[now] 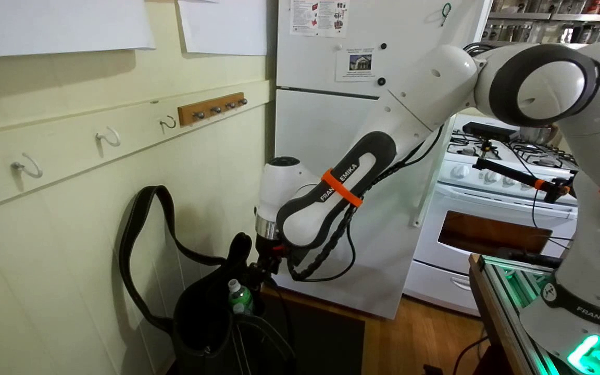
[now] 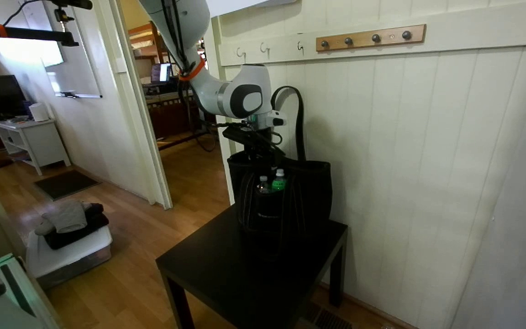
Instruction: Move the bottles from the bag to the cabinet
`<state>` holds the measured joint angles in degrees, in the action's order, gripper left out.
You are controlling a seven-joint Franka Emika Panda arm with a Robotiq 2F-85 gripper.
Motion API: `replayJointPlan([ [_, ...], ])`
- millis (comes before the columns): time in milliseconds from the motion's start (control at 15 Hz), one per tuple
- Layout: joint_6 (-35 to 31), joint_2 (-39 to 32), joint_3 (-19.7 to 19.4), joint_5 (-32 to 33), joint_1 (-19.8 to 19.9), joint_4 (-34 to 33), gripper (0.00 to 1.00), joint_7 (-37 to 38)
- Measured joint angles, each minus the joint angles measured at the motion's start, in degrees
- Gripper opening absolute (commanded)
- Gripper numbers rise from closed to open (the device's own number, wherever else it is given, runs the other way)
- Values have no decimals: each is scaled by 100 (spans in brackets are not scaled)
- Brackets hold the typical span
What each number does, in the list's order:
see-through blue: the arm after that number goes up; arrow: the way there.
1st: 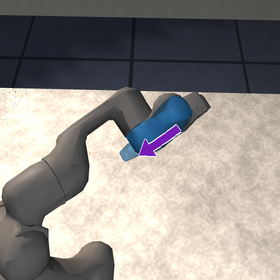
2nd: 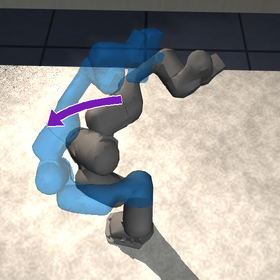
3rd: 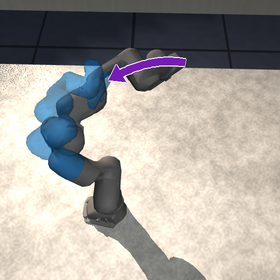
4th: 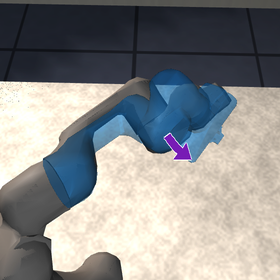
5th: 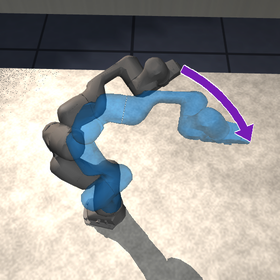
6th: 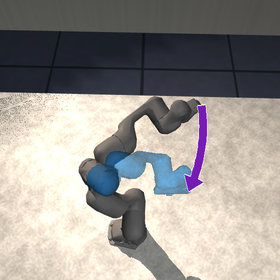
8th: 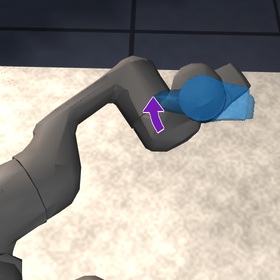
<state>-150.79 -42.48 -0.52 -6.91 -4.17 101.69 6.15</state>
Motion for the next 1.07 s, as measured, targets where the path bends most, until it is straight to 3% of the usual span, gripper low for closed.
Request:
replayJointPlan([
  [733,35,-909,19,118,-119,-1039,99,20],
  [867,32,-1013,32,118,-119,-1151,79,20],
  [933,26,-1063,36,118,-119,-1199,80,20],
  [1000,15,-1103,40,118,-119,-1243,91,20],
  [1067,5,-1146,43,118,-119,-1292,93,20],
])
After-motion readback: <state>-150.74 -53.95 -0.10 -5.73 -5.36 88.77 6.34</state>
